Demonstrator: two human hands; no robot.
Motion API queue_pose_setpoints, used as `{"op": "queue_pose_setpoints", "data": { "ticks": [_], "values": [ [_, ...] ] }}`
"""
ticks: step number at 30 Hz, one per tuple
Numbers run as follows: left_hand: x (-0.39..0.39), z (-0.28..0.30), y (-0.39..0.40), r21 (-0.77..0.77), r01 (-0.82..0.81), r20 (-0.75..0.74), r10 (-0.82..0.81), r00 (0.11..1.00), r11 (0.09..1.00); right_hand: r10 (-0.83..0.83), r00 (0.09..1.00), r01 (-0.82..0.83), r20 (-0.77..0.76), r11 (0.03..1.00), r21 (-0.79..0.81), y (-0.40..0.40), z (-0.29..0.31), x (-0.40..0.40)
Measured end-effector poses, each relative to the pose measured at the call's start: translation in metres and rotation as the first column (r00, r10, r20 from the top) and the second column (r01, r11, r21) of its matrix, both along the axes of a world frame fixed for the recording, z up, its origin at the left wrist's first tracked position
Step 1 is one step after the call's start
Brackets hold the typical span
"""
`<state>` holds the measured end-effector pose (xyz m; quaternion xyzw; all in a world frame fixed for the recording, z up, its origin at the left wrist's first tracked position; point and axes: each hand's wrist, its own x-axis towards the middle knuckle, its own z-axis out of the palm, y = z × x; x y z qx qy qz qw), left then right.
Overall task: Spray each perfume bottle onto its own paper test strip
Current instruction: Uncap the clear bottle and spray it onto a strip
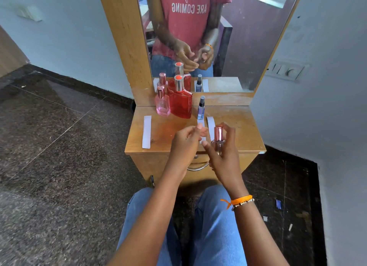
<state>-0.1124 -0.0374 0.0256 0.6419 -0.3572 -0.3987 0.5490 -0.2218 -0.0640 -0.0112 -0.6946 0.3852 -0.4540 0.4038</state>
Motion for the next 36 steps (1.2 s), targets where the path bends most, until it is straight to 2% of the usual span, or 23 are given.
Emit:
{"op": "queue_pose_setpoints", "data": {
  "ticks": [3,7,10,15,19,23,32,36],
  "values": [
    [0.002,-0.005,-0.002,0.026,0.019,0.222,-0.025,0.975,0.999,0.022,0.997,-0.027,0.078,0.998,0.062,-0.013,0.003,-0.008],
    [0.005,-0.012,-0.005,0.025,0.041,0.394,-0.047,0.918,0.999,0.02,0.99,-0.038,0.138,0.991,0.131,-0.037,0.007,-0.015],
    [0.006,-0.014,-0.01,0.005,0.067,0.516,-0.06,0.855,0.998,0.035,0.989,-0.047,0.144,0.996,0.082,-0.055,0.011,-0.014],
    [0.002,-0.022,-0.017,0.011,0.12,0.731,-0.09,0.677,0.993,0.065,0.997,-0.063,0.04,0.997,-0.048,-0.086,0.014,-0.003],
    [0.001,-0.034,-0.021,0.062,0.221,0.783,-0.185,0.594,0.973,0.055,0.998,-0.059,-0.029,0.99,-0.132,-0.11,0.013,0.009],
    [0.001,-0.042,-0.021,0.095,0.204,0.817,-0.193,0.544,0.974,0.092,0.99,-0.106,-0.111,0.986,-0.128,-0.121,0.006,0.015],
    [0.002,-0.041,-0.021,0.088,0.192,0.798,-0.185,0.573,0.977,0.12,0.972,-0.144,-0.202,0.984,-0.106,-0.123,-0.007,0.019],
    [0.0,-0.04,-0.019,0.094,0.203,0.779,-0.199,0.595,0.975,0.123,0.976,-0.142,-0.178,0.985,-0.096,-0.121,-0.004,0.018]
  ]
}}
